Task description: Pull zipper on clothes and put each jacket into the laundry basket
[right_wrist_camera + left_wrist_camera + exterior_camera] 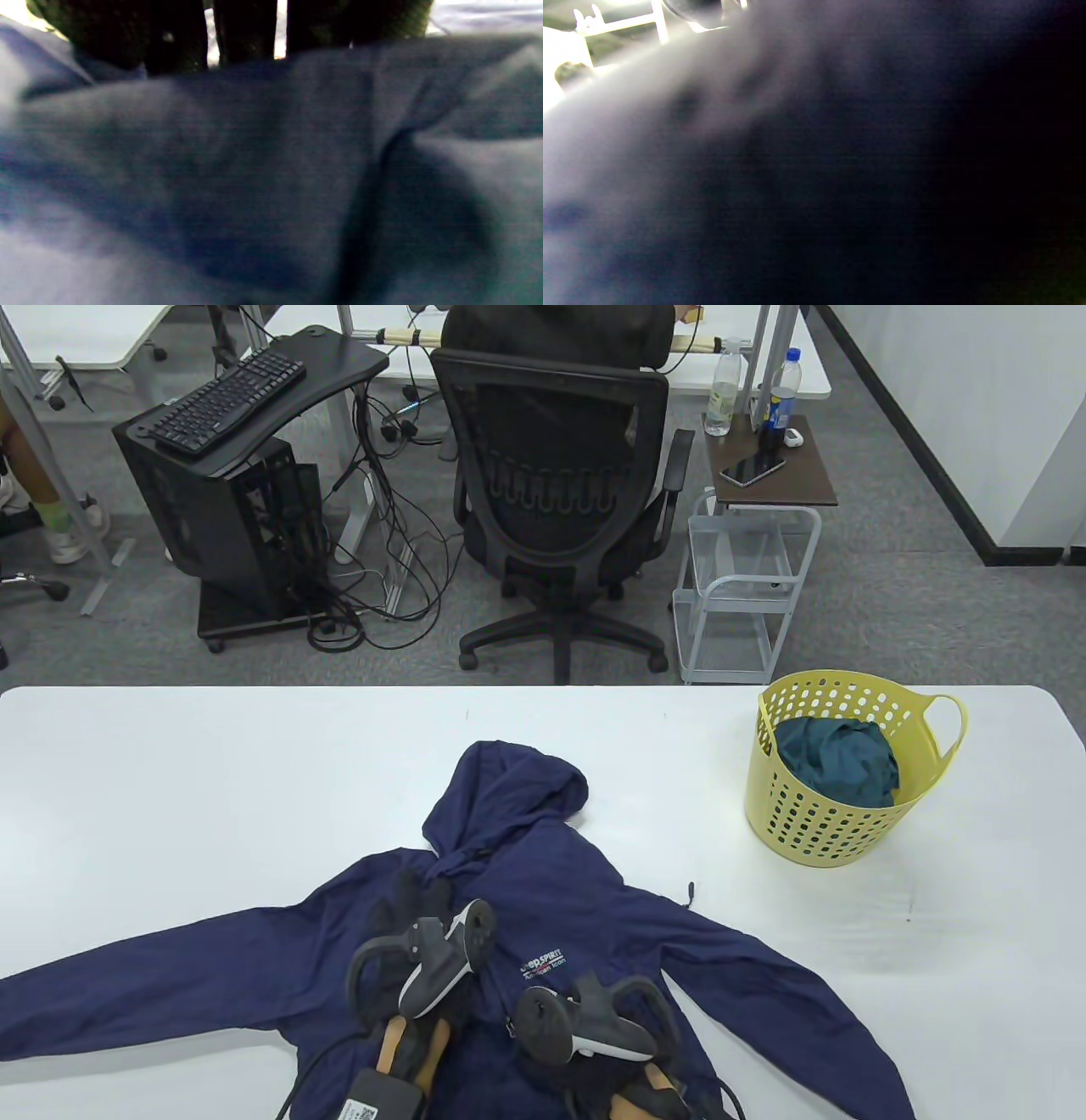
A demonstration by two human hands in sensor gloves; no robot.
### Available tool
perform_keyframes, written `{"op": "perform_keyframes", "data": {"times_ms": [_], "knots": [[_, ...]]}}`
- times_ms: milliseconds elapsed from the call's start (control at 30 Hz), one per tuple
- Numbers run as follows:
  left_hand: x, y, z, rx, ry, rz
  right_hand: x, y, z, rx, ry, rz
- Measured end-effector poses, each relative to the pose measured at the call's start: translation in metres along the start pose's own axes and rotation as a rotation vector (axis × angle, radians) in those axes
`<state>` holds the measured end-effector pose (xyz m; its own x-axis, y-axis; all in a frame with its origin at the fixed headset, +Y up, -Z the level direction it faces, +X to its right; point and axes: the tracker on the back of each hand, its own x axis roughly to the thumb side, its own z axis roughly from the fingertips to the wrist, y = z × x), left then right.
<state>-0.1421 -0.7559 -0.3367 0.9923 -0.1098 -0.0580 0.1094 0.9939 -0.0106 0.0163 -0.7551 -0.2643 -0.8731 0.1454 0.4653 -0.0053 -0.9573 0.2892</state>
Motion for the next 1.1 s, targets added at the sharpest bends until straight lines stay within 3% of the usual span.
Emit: {"op": "perform_keyframes", "data": {"times_ms": [133, 367, 467, 600, 667, 767, 1100], "knots": [[0.003, 0.003, 0.004, -0.079, -0.032, -0.018, -0.007, 0.001, -0.002, 0.013, 0.037, -0.036], [0.015, 0.038, 0.032, 0.051, -0.100, 0.112, -0.032, 0.003, -0.011, -0.030, 0.149, -0.110], [0.020, 0.049, 0.039, 0.018, -0.150, 0.164, -0.045, 0.003, -0.013, -0.043, 0.191, -0.154], [0.032, 0.034, 0.039, -0.224, -0.242, 0.293, -0.063, 0.004, -0.016, -0.078, 0.241, -0.210], [0.040, 0.020, 0.037, -0.351, -0.262, 0.248, -0.068, 0.004, -0.016, -0.082, 0.250, -0.223], [0.048, 0.003, 0.035, -0.457, -0.249, 0.122, -0.070, 0.006, -0.014, -0.096, 0.240, -0.219], [0.038, -0.015, 0.018, -0.542, -0.191, 0.171, -0.046, 0.001, -0.012, -0.175, 0.201, -0.072]]}}
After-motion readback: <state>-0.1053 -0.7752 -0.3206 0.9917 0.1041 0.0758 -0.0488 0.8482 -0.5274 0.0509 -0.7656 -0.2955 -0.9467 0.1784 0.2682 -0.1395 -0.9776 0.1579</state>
